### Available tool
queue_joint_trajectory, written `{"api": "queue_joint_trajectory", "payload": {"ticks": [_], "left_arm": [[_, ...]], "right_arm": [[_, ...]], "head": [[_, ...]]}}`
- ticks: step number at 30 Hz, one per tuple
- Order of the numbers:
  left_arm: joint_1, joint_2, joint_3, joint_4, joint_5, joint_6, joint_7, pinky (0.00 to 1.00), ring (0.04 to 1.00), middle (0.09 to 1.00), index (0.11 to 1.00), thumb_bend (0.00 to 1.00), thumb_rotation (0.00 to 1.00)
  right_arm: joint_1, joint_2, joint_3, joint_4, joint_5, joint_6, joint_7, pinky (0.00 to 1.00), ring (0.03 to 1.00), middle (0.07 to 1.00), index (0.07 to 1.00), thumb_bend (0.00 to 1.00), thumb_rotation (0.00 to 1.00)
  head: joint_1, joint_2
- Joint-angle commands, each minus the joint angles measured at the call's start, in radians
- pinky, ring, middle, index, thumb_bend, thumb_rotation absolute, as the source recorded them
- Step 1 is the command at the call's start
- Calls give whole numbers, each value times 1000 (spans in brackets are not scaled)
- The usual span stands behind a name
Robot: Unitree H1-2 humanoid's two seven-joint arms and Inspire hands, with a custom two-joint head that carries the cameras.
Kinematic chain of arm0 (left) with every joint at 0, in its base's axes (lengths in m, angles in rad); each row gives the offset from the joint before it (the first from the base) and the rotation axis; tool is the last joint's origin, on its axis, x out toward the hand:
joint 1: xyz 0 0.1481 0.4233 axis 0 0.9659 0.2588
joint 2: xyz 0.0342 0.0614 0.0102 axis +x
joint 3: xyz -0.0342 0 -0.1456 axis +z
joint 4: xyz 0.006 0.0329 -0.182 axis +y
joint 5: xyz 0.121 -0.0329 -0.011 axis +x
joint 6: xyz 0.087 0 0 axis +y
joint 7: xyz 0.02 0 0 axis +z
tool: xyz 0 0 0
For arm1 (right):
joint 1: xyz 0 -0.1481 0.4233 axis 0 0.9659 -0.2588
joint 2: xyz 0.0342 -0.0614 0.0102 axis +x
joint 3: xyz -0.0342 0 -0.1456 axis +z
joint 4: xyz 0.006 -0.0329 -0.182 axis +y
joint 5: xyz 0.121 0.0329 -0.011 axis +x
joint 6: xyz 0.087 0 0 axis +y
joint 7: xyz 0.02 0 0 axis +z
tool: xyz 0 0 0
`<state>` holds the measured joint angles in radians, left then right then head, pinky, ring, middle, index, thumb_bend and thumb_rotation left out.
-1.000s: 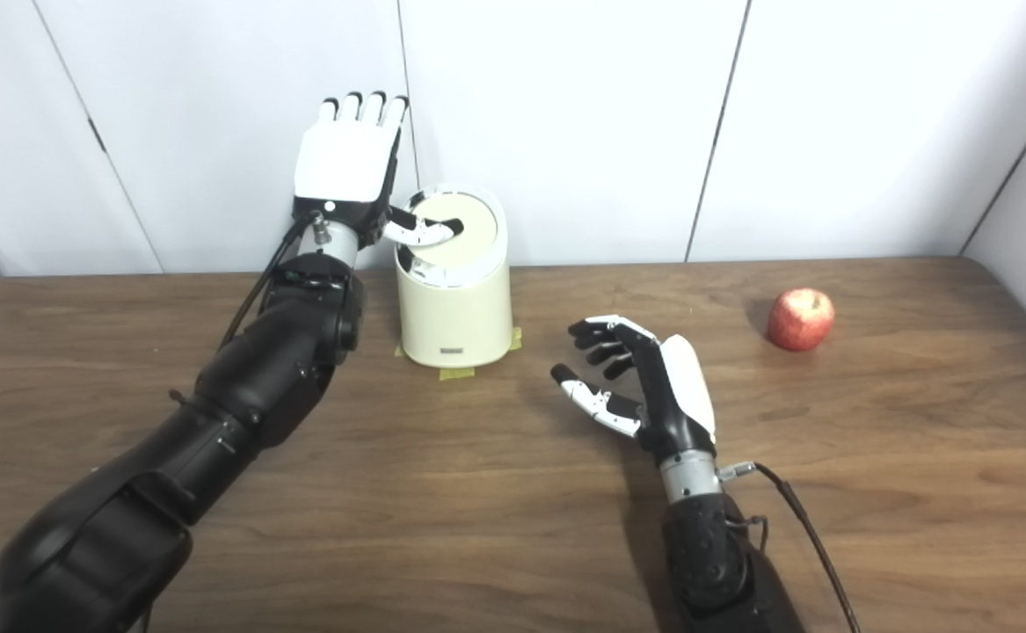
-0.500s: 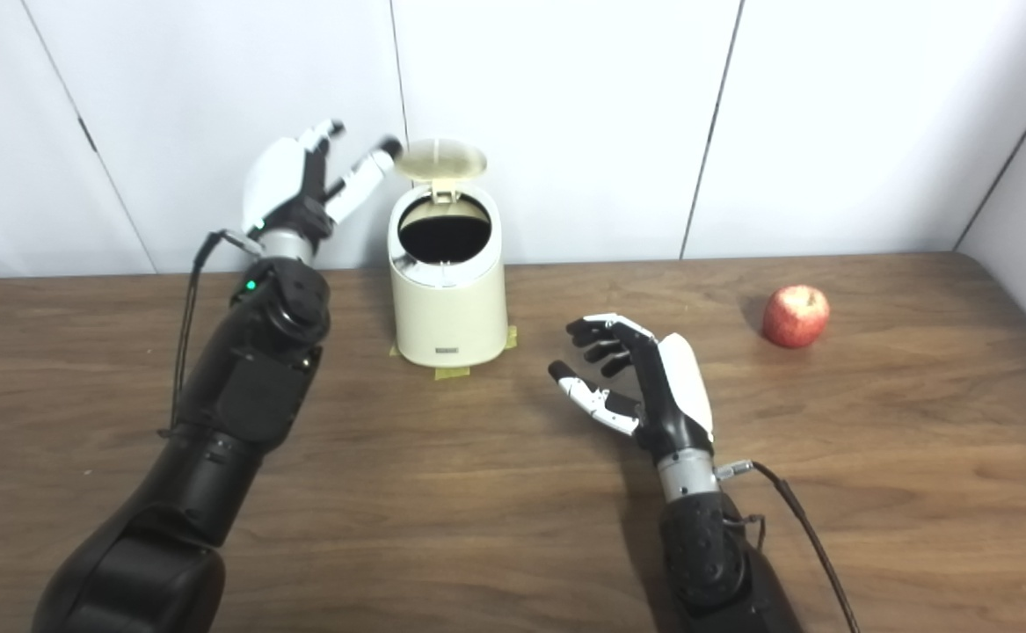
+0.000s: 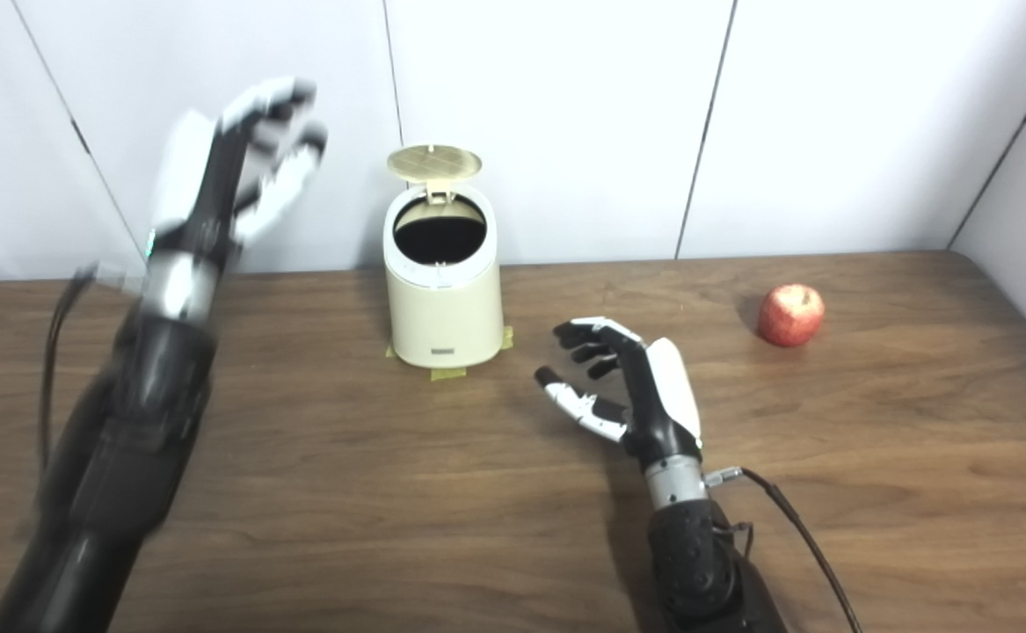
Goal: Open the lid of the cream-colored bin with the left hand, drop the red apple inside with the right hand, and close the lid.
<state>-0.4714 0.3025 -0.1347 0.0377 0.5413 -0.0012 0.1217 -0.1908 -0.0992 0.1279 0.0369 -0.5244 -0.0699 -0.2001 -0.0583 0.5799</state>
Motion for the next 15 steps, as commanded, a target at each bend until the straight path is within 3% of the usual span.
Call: {"api": "queue_joint_trajectory", "payload": {"ticks": [1,3,4,5,9,13,15], "left_arm": [[-4,9,13,-80,4,-29,5,714,805,807,787,425,710],[47,5,21,-110,5,-36,6,717,810,809,787,415,701],[76,3,25,-123,9,-48,14,708,806,809,786,415,708],[94,2,28,-131,12,-57,19,700,803,808,785,420,764],[178,-4,32,-127,35,-127,60,683,795,802,780,395,935],[254,-7,36,-152,85,-119,62,660,801,814,799,371,997],[283,-10,40,-165,96,-117,59,650,802,819,801,364,1000]], "right_arm": [[-64,-48,-12,-94,-47,31,25,460,598,697,688,383,343],[-76,-82,-8,-163,-102,85,74,371,494,722,711,468,300],[-86,-113,-3,-202,-141,109,105,396,523,733,721,556,293],[-93,-134,-1,-228,-167,124,127,488,621,742,729,649,300],[-147,-247,-23,-292,-212,175,239,630,745,777,765,810,356],[-217,-355,-56,-325,-183,257,396,666,804,829,815,874,357],[-254,-401,-55,-336,-213,317,474,631,803,853,836,906,372]], "head": [[-4,1],[-4,3],[-1,3],[-1,3],[-5,1],[-6,-4],[-8,-6]]}}
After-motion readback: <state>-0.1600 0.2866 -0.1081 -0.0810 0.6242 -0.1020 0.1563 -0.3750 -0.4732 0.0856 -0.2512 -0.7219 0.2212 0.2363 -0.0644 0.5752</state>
